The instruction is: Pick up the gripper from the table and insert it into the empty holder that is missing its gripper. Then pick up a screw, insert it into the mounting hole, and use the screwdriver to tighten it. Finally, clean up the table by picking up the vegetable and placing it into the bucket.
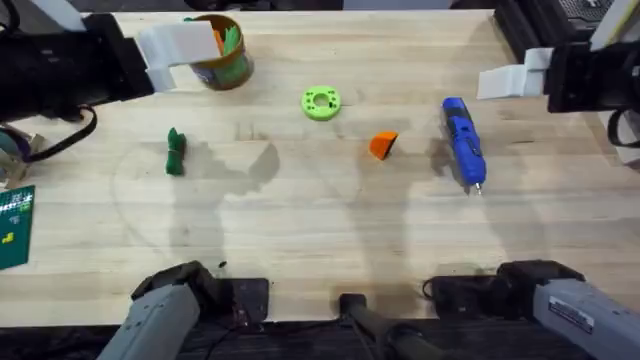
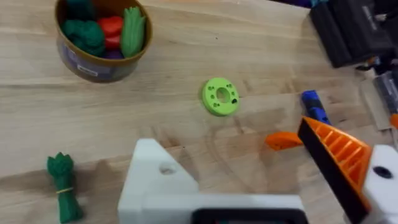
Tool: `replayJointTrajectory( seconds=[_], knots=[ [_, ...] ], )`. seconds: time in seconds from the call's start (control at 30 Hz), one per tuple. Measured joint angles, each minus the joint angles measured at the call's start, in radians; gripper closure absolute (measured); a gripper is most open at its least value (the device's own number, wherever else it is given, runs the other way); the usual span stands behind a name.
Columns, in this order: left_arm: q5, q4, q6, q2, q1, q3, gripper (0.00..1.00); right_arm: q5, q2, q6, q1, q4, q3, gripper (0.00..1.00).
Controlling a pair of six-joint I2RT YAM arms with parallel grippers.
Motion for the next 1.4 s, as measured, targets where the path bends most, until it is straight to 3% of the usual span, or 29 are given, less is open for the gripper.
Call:
replayJointTrajectory(
  seconds=[0.27,0.4,0.5,0.63,0.77,0.93,1.03,1.07,1.2,1.4],
  knots=[
    [-0.011,0.001,-0.047,-0.006,-0.018,0.000,0.011,0.000,0.000,0.000,0.000,0.000,0.000,0.006],
    [-0.082,0.028,-0.053,-0.059,-0.085,-0.014,0.010,0.000,0.000,0.000,0.000,0.000,0.000,0.008],
    [-0.152,0.119,-0.054,-0.152,-0.161,-0.064,0.009,0.000,0.000,0.000,0.000,0.000,0.000,0.007],
    [-0.216,0.291,-0.057,-0.303,-0.228,-0.199,0.009,0.000,0.000,0.000,0.000,0.000,0.000,0.008],
    [-0.244,0.472,-0.057,-0.447,-0.234,-0.401,0.009,0.000,0.000,0.000,0.000,0.000,0.000,0.008],
    [-0.250,0.600,-0.061,-0.632,-0.240,-0.653,0.011,0.000,0.000,0.000,0.000,0.000,0.000,0.008],
    [-0.248,0.653,-0.068,-0.769,-0.241,-0.775,0.011,0.000,0.000,0.000,0.000,0.000,0.000,0.008],
    [-0.247,0.694,-0.097,-0.893,-0.241,-0.872,0.011,0.000,0.000,0.000,0.000,0.000,0.000,0.008],
    [-0.246,0.714,-0.147,-0.980,-0.241,-0.949,0.013,0.000,0.000,0.000,0.000,0.000,0.000,0.008],
    [-0.245,0.794,-0.191,-0.983,-0.256,-1.010,0.012,0.000,0.000,0.000,0.000,0.000,0.000,0.007]
  ],
)
